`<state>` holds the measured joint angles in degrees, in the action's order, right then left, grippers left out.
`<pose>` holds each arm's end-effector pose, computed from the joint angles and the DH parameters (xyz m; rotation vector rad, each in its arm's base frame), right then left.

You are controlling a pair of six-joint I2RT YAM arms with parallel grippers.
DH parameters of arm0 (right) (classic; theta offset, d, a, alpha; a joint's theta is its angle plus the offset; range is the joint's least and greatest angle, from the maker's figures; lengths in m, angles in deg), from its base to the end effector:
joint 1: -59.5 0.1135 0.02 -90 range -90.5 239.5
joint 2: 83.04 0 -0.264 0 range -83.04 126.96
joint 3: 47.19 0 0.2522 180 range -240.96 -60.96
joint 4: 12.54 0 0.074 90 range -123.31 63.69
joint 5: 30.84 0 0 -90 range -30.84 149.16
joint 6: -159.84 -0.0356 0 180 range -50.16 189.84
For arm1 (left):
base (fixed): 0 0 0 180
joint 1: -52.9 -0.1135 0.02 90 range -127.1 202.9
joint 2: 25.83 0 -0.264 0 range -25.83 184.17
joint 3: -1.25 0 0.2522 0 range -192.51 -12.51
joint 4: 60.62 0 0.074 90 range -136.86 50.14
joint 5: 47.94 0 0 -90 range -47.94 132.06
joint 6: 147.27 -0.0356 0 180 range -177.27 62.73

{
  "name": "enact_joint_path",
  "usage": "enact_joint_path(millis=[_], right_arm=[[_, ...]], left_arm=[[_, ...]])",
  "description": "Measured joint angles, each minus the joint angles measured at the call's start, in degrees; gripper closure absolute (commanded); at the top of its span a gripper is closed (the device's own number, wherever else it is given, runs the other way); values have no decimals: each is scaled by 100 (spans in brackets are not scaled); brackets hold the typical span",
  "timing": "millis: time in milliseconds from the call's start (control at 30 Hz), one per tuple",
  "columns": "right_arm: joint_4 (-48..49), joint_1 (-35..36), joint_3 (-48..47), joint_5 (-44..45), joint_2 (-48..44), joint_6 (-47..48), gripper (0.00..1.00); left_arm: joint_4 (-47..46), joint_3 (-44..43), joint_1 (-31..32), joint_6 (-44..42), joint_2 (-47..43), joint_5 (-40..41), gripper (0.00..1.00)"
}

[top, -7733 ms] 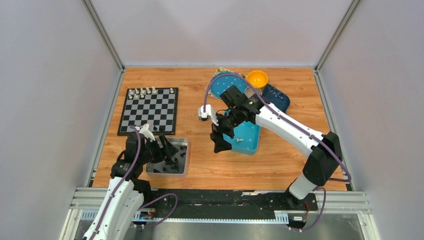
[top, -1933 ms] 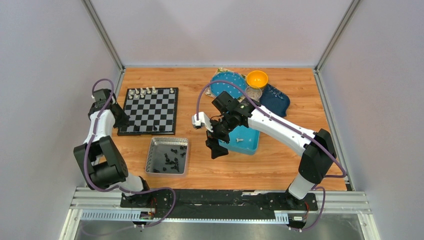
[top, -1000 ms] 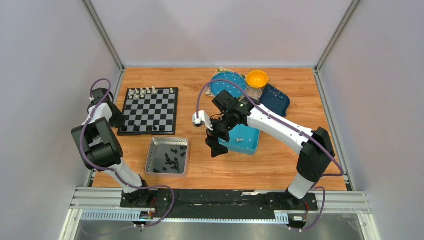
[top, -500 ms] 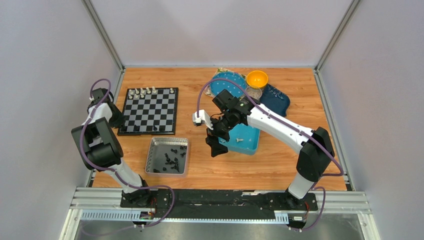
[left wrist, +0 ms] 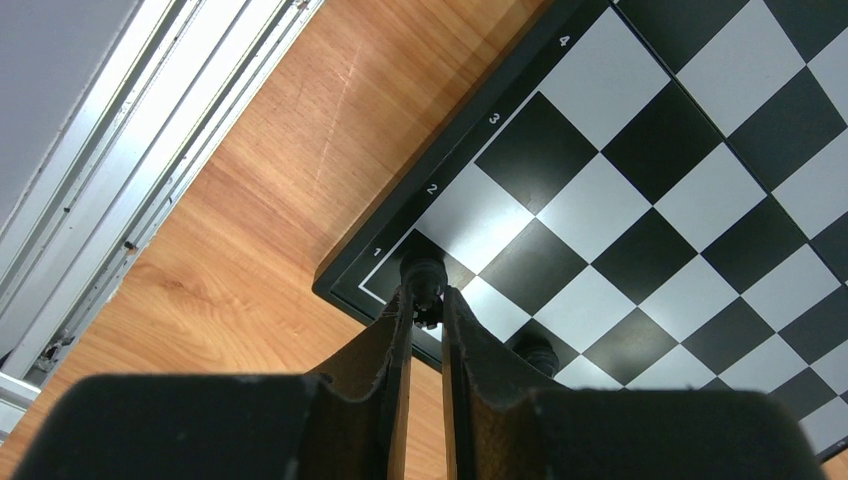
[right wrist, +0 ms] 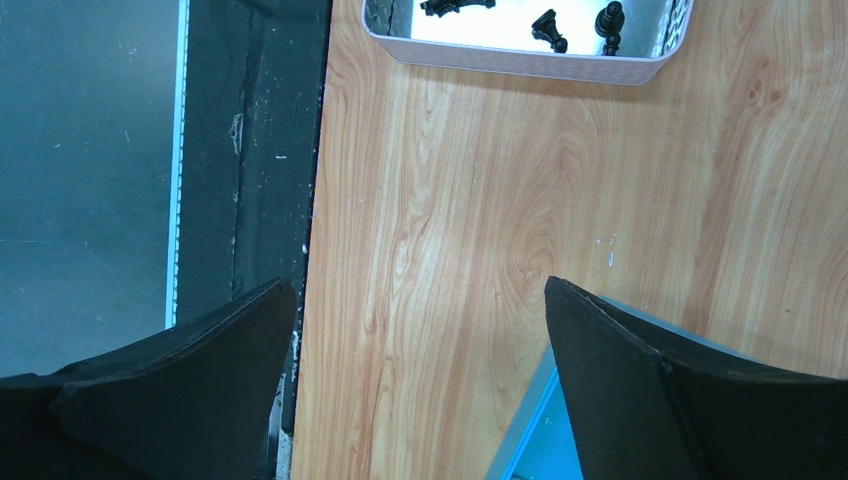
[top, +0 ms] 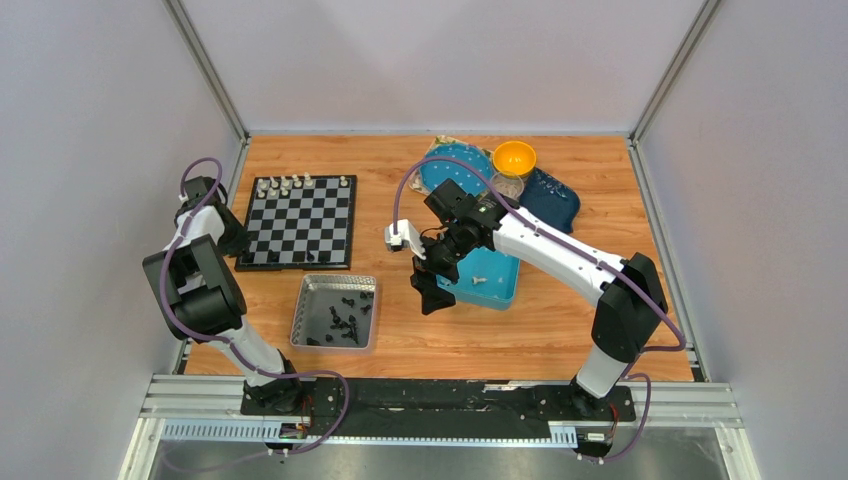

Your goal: Set up the chess pieces on the board

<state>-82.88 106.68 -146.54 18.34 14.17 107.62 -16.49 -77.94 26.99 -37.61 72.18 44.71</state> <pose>0.2158 0.2671 0.2911 -1.9269 1.8235 1.0231 0.3099 0.1524 0.1960 -1.0481 2.4569 0.0967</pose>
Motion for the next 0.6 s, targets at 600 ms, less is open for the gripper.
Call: enact_joint_path(millis=[600], right_arm=[[0, 0, 0, -26, 2, -4, 1]], left_arm=[[374, -125, -2, -98, -2, 50, 41]])
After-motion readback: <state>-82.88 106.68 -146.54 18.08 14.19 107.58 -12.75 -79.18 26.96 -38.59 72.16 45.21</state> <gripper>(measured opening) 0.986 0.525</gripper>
